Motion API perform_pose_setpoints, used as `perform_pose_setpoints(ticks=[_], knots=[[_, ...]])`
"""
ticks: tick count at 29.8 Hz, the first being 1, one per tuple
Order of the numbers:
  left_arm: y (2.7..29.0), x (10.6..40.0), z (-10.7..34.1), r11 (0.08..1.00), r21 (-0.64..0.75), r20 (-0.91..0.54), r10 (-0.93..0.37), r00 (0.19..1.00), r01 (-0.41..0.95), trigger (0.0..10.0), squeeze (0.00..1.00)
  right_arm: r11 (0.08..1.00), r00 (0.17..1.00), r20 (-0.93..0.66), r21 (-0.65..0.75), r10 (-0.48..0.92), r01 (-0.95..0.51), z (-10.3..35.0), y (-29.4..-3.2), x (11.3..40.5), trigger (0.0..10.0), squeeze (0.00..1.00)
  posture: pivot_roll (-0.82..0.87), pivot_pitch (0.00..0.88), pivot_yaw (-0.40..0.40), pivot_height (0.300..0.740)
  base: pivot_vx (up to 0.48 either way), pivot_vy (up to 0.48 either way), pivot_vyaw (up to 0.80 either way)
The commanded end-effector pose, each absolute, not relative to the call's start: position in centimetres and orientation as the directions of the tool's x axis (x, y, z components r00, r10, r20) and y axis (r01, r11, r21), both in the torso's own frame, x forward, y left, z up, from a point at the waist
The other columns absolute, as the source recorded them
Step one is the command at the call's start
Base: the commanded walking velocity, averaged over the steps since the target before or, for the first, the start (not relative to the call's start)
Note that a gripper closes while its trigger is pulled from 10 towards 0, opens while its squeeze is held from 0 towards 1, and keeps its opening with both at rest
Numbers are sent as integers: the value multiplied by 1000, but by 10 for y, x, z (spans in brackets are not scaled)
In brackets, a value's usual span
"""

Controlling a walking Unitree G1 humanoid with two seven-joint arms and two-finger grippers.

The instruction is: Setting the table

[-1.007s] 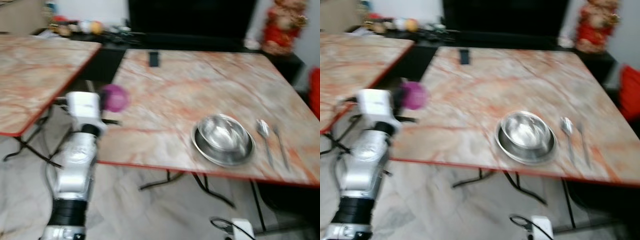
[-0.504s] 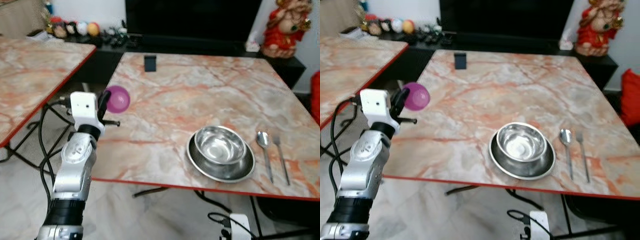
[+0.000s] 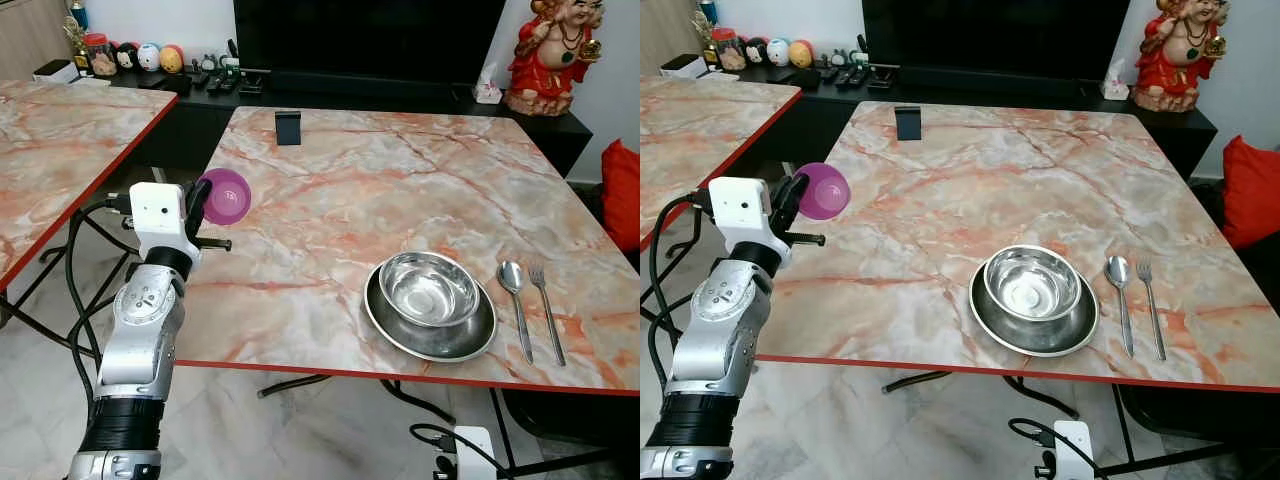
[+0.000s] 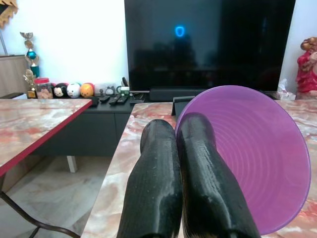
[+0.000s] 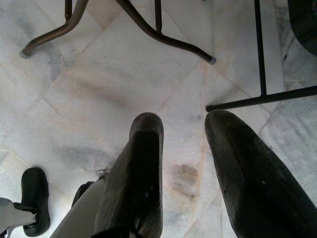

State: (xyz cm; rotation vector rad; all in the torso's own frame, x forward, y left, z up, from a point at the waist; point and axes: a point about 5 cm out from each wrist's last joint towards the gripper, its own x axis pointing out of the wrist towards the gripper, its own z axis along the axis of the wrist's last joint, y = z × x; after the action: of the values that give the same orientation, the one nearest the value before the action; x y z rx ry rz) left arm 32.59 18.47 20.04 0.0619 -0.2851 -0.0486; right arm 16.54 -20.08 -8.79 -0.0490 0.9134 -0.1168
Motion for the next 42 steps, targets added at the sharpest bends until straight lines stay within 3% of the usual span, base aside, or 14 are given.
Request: perform_pose_setpoints(ticks=[1, 24, 42], knots=[[183, 326, 208, 996, 79, 309, -61, 949, 39, 10000, 0, 992, 605, -786, -97, -127, 82, -87, -203, 166, 10000, 0, 111, 0, -46, 728, 0, -285, 0], [179, 326, 207, 994, 83, 300, -97, 949, 75, 10000, 0, 992, 604, -788, -96, -123, 77, -88, -203, 165, 10000, 0, 114, 0, -49, 728, 0, -281, 0], [174, 329, 201, 984, 83, 235, -174, 956, 158, 10000, 0, 992, 606, -786, -98, -125, 77, -87, -204, 166, 10000, 0, 115, 0, -53, 728, 0, 0, 0]])
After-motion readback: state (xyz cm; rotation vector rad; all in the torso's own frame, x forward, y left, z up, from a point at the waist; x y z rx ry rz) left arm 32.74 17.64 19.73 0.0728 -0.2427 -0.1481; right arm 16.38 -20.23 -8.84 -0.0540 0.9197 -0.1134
